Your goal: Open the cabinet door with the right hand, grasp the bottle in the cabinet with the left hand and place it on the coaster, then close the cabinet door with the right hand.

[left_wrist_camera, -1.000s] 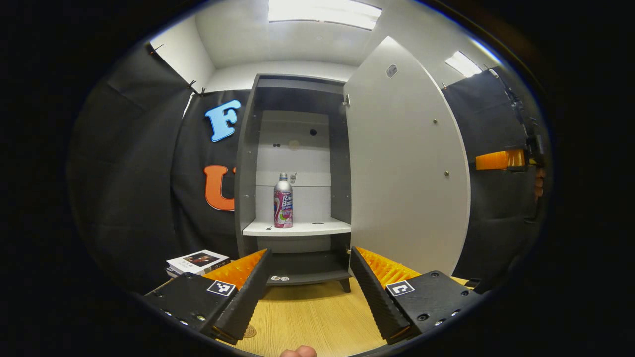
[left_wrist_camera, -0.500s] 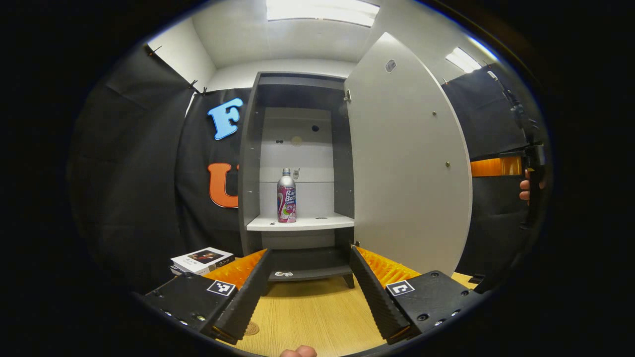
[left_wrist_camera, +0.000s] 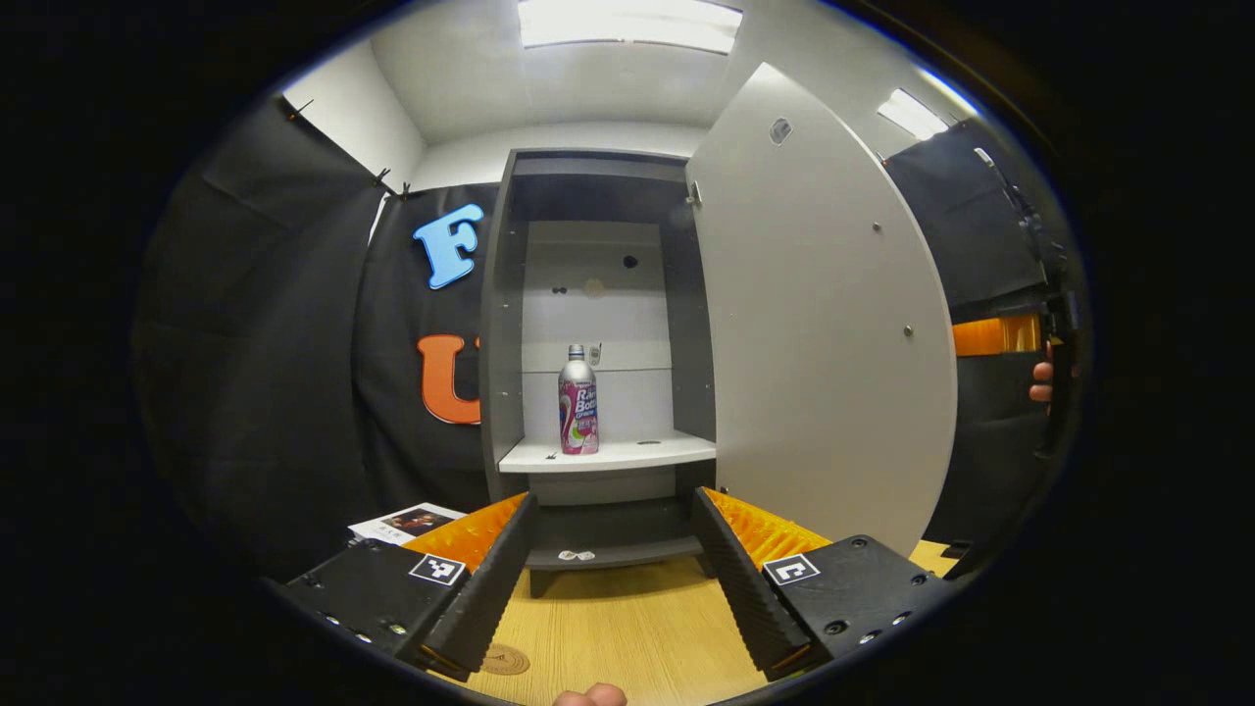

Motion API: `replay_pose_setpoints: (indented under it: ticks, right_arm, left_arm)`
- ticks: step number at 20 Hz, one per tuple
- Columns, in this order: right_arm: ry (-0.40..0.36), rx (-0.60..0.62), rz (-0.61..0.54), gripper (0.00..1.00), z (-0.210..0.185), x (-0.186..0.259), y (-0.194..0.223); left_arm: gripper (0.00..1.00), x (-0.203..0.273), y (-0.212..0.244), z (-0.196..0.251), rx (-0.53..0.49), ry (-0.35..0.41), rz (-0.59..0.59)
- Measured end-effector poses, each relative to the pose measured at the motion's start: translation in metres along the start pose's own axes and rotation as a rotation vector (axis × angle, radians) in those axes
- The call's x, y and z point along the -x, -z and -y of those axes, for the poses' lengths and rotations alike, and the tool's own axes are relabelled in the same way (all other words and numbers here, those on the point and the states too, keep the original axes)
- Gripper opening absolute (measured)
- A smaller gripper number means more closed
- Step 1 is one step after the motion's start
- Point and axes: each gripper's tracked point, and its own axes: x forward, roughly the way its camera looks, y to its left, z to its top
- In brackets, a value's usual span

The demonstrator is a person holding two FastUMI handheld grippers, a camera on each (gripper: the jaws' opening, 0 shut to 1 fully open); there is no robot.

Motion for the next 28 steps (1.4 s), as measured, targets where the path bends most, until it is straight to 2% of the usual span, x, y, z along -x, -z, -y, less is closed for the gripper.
replay_pose_setpoints:
  ticks: [5,9,13,17,20,28]
  right_arm:
    - [0.005,0.003,-0.006,0.78,0.001,-0.002,-0.001]
    - [0.000,0.022,-0.009,0.78,0.000,-0.003,-0.003]
    - [0.007,0.057,-0.013,0.78,0.000,-0.003,-0.005]
    - [-0.013,0.052,-0.030,0.78,-0.002,-0.005,-0.002]
    - [-0.020,0.034,-0.043,0.78,-0.002,-0.006,-0.002]
    - [0.022,0.068,-0.064,0.78,0.003,-0.012,-0.002]
  left_arm:
    - [0.94,-0.068,-0.031,-0.020,-0.009,-0.013,0.059]
    - [0.95,-0.127,-0.038,-0.040,-0.048,-0.066,0.090]
    - [0.95,-0.176,-0.039,-0.043,-0.044,-0.066,0.111]
    - [0.96,-0.220,-0.029,-0.048,-0.014,-0.072,0.097]
    - [0.96,-0.253,-0.025,-0.058,-0.041,-0.110,0.086]
    - [0.96,-0.323,0.019,-0.075,-0.050,-0.137,-0.002]
